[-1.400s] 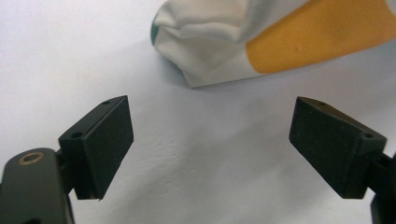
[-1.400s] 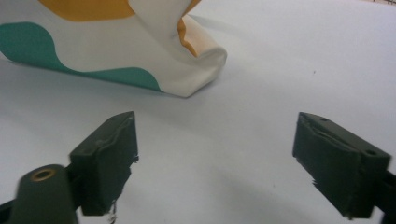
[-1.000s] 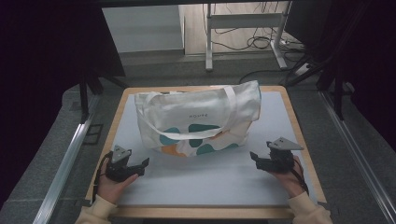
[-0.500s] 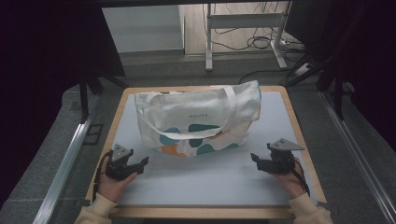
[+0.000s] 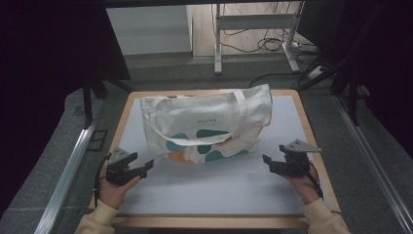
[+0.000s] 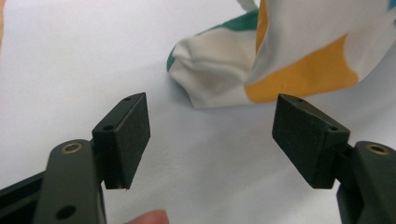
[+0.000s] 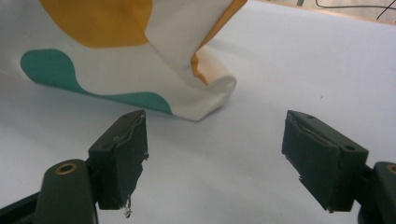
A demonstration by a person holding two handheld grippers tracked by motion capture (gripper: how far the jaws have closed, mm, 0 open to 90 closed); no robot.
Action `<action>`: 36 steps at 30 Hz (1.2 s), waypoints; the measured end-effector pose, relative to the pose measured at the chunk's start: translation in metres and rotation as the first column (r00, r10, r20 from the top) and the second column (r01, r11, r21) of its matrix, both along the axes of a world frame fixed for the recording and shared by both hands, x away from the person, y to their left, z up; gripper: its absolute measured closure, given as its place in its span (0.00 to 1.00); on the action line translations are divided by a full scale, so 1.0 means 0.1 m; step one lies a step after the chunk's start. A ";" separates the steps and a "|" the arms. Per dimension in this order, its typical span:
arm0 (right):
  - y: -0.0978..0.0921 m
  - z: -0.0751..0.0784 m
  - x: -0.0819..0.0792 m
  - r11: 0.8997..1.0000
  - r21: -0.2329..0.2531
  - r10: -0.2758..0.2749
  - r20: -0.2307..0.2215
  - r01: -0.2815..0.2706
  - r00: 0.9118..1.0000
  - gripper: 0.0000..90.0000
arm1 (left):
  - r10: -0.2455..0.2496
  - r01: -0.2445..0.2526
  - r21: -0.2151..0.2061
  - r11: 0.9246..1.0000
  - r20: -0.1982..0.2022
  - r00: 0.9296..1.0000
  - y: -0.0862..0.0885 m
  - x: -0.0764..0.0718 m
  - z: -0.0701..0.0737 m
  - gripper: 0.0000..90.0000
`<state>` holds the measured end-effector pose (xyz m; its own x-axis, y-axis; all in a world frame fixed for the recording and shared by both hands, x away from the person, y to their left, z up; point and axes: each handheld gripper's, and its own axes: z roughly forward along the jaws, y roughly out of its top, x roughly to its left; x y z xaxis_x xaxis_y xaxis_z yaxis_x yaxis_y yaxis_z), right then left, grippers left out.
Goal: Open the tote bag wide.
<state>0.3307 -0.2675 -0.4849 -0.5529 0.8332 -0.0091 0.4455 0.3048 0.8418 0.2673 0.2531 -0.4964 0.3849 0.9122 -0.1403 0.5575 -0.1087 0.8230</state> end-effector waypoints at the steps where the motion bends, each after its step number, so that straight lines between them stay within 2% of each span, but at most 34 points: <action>1: 0.00 0.02 0.01 1.000 0.007 0.002 0.000 -0.002 1.000 0.25 | -0.003 0.003 -0.007 1.000 0.000 1.000 0.01 0.01 0.02 0.31; 4: 0.00 0.11 0.03 1.000 0.023 0.004 0.008 -0.004 1.000 0.25 | -0.019 0.019 -0.032 0.999 0.001 1.000 0.03 0.02 0.12 0.30; 14: 0.06 0.33 0.09 0.999 0.034 0.025 0.041 -0.026 0.999 0.26 | -0.027 0.028 -0.027 0.999 0.042 0.999 0.02 0.03 0.31 0.30; 25: 0.09 0.46 0.18 0.999 0.036 0.030 0.051 -0.032 0.998 0.27 | -0.032 0.033 -0.027 0.999 0.063 0.998 0.01 0.10 0.45 0.30; 31: 0.08 0.53 0.23 0.998 0.045 0.033 0.051 -0.035 0.998 0.27 | -0.019 0.020 -0.024 0.999 0.074 0.997 0.01 0.14 0.53 0.30; 36: 0.06 0.62 0.28 0.998 0.052 0.035 0.055 -0.038 0.998 0.28 | -0.006 0.010 -0.042 0.999 0.091 0.996 0.05 0.18 0.63 0.30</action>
<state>0.3583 -0.2618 -0.4230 -0.5825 0.8128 0.0038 0.3883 0.2742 0.8798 0.2850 0.2578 -0.4333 0.4047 0.9031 -0.1433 0.4796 -0.0762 0.8742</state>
